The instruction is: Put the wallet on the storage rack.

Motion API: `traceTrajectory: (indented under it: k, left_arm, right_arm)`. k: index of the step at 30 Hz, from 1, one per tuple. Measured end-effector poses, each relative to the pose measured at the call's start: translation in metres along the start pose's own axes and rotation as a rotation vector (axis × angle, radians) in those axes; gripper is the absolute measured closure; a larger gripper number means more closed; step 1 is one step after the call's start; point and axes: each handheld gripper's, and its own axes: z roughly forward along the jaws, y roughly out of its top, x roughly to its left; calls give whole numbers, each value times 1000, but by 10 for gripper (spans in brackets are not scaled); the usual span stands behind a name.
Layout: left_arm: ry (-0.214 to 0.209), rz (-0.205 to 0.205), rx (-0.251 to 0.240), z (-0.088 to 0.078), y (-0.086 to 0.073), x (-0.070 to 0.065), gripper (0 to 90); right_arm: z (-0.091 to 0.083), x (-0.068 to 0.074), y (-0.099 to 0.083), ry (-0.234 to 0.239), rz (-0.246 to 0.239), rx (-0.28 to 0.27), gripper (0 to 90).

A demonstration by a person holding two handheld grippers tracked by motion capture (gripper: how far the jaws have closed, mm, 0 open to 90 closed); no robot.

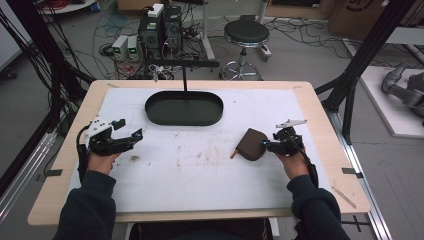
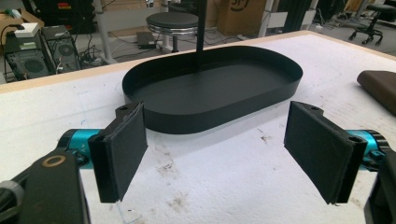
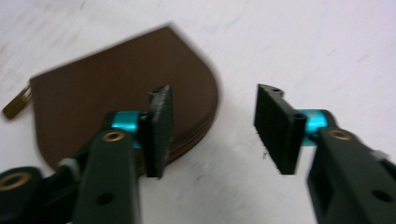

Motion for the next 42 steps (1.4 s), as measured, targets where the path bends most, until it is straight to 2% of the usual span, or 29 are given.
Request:
traceTrajectory:
  k: [4, 5, 6, 7, 8, 9, 10, 11, 13, 14, 15, 16, 17, 18, 19, 21, 22, 24, 25, 27, 28, 29, 31, 33, 35, 39, 41, 42]
  left_arm:
    - [0, 7, 1, 0, 0, -1, 213]
    - [1, 8, 9, 0, 0, 0, 220]
    - [3, 6, 13, 0, -1, 0, 222]
    - [5, 4, 13, 0, -1, 0, 222]
    - [4, 2, 15, 0, -1, 0, 222]
    - [3, 2, 16, 0, -1, 1, 223]
    - [4, 1, 15, 0, -1, 1, 223]
    - [2, -3, 13, 1, -2, 2, 223]
    - [0, -3, 15, 1, -2, 2, 224]
    - [-3, -4, 16, 2, -2, 2, 224]
    - [-2, -4, 17, 2, -2, 2, 224]
    - [-4, -5, 16, 3, -2, 2, 224]
    - [-5, -6, 15, 3, -2, 2, 226]
    - [-4, -6, 15, 3, -2, 2, 226]
    - [-4, -6, 15, 3, -2, 2, 226]
    - [-5, -5, 16, 2, -2, 3, 226]
    - [-5, -5, 15, 2, -2, 3, 227]
    - [-5, -4, 14, 2, -2, 2, 228]
    - [-7, -4, 14, 2, -2, 2, 229]
    - [-9, -4, 17, 3, -2, 1, 231]
    - [-9, -4, 17, 3, -2, 1, 231]
    - [-6, -3, 19, 2, -2, 2, 232]
    - [-7, -6, 18, 2, -2, 2, 232]
    - [-7, -5, 16, 2, -2, 2, 233]
    - [-6, -8, 19, 2, -3, 3, 234]
    - [-10, -10, 18, 2, -4, 3, 237]
    - [-11, -12, 19, 1, -4, 2, 237]
    - [-10, -11, 19, 1, -4, 2, 237]
  right_arm:
    - [5, 1, 1, 2, 13, 32, 572]
    - [9, 0, 5, -23, -3, 33, 593]
    - [11, -1, 7, -32, -24, 38, 597]
    - [11, -1, 7, -32, -24, 38, 597]
    - [14, 0, 13, -57, -101, 50, 639]
    - [16, 1, 17, -84, -167, 58, 639]
    - [16, 1, 17, -84, -167, 58, 639]
    - [19, 2, 23, -146, -276, 67, 615]
    - [22, 0, 29, -210, -340, 79, 600]
    - [22, 0, 29, -210, -340, 79, 600]
    - [22, 1, 31, -248, -347, 78, 580]
    - [21, 0, 32, -262, -341, 64, 544]
    - [20, 5, 33, -244, -287, 26, 468]
    - [20, 5, 33, -244, -287, 26, 468]
    - [18, 9, 34, -224, -261, 0, 439]
    - [15, 20, 33, -182, -213, -50, 348]
    - [14, 28, 31, -146, -183, -67, 273]
    - [15, 33, 29, -130, -173, -64, 255]
    - [18, 43, 25, -118, -156, -55, 209]
    - [23, 53, 23, -112, -159, -51, 203]
    - [23, 53, 23, -112, -159, -51, 203]
    - [31, 62, 21, -109, -168, -30, 203]
    - [35, 66, 20, -113, -176, -16, 180]
    - [40, 74, 18, -176, -265, 16, 163]
    - [41, 75, 19, -208, -338, 39, 196]
    - [41, 78, 20, -224, -338, 63, 222]
    - [40, 82, 26, -247, -317, 115, 288]
    - [40, 85, 29, -265, -322, 151, 333]
